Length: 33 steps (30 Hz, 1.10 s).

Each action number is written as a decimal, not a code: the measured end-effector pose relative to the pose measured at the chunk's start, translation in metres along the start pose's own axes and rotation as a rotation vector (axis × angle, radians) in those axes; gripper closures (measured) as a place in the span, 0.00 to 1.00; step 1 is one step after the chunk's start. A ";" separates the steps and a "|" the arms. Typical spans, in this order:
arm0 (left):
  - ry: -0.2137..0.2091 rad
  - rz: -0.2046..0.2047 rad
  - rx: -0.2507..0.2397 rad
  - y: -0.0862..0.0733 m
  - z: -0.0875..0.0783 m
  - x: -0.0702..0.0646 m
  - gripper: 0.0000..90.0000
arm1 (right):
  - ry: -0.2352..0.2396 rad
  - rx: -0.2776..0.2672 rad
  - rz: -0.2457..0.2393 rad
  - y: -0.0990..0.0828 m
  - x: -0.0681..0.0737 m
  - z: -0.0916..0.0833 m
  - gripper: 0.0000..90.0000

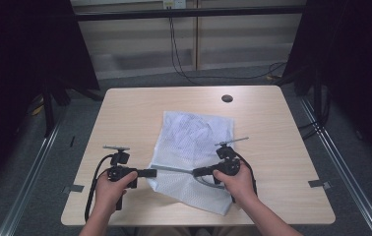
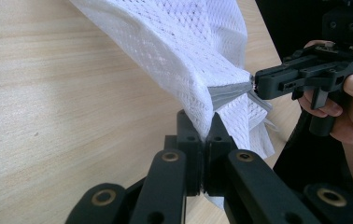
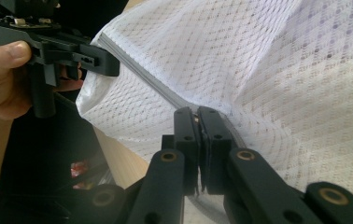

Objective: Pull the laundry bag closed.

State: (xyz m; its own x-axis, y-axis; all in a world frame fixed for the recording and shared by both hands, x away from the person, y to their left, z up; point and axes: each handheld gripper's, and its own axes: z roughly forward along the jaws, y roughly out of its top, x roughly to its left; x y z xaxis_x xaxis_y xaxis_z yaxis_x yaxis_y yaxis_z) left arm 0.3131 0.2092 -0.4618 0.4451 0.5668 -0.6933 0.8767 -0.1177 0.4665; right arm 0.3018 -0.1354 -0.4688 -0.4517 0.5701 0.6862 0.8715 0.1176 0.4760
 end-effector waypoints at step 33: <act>-0.003 -0.024 -0.017 -0.002 -0.008 0.003 0.98 | 0.001 -0.004 0.014 -0.001 -0.011 -0.011 0.97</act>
State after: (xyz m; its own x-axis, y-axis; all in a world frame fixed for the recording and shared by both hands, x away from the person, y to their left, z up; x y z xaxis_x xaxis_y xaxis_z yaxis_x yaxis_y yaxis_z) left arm 0.3109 0.2175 -0.4610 0.4245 0.5672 -0.7058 0.8837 -0.0900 0.4592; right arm 0.3036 -0.1509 -0.4708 -0.4395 0.5709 0.6935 0.8771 0.1061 0.4685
